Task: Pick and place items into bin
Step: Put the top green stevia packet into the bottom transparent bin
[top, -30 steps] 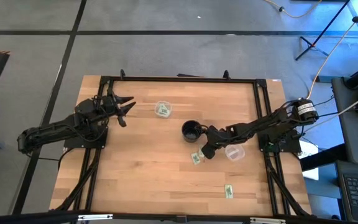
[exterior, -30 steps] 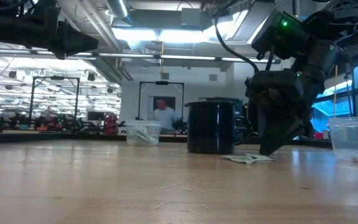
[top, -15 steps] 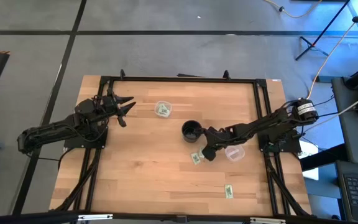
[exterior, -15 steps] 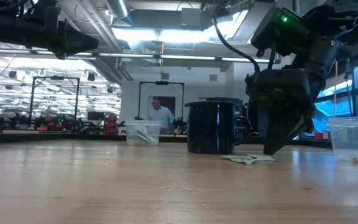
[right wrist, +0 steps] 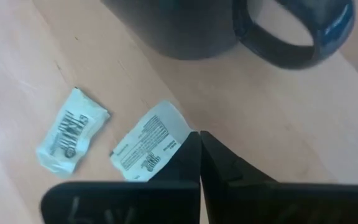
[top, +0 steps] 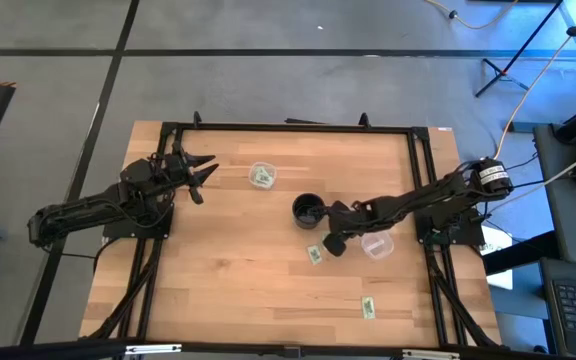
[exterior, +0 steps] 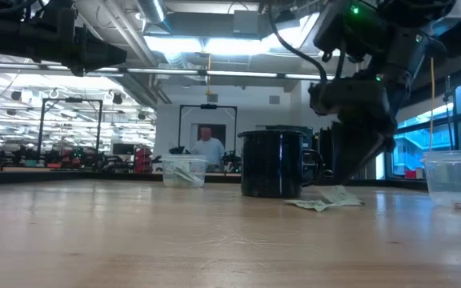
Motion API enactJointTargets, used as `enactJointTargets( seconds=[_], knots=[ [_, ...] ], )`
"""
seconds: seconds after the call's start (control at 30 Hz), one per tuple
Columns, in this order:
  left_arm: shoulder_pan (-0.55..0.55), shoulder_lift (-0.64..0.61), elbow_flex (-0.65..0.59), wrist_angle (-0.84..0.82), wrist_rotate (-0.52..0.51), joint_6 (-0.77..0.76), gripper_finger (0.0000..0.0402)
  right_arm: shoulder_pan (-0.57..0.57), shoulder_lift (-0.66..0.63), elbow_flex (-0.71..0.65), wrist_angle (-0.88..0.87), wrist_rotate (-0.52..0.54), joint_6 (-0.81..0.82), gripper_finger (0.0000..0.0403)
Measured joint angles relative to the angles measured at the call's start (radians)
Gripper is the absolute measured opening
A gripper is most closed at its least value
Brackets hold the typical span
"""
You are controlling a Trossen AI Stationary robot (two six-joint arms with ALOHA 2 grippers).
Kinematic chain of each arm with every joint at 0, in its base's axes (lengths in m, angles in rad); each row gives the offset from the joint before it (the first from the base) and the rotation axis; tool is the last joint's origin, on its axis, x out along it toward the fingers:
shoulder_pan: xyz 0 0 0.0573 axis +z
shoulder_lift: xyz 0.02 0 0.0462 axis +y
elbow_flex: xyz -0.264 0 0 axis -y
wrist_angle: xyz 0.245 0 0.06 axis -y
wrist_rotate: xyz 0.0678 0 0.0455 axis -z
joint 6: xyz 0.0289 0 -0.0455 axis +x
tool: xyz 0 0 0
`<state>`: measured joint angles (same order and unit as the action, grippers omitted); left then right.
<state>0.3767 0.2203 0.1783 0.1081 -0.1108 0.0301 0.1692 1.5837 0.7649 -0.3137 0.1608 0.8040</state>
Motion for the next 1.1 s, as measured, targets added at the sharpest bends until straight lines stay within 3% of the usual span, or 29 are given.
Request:
enactJointTargets(
  seconds=[0.63, 0.83, 1.1],
  knots=[
    [0.0, 0.0, 0.0, 0.0, 0.0, 0.0, 0.012, 0.005, -0.003, 0.081, -0.08, -0.024, 0.028, 0.0012],
    [0.0, 0.0, 0.0, 0.0, 0.0, 0.001, 0.0117, 0.006, -0.003, 0.081, -0.078, -0.05, 0.02, 0.0046],
    [0.0, 0.0, 0.0, 0.0, 0.0, 0.001, 0.0116, 0.006, -0.003, 0.081, -0.06, -0.049, 0.026, 0.0144]
  ],
)
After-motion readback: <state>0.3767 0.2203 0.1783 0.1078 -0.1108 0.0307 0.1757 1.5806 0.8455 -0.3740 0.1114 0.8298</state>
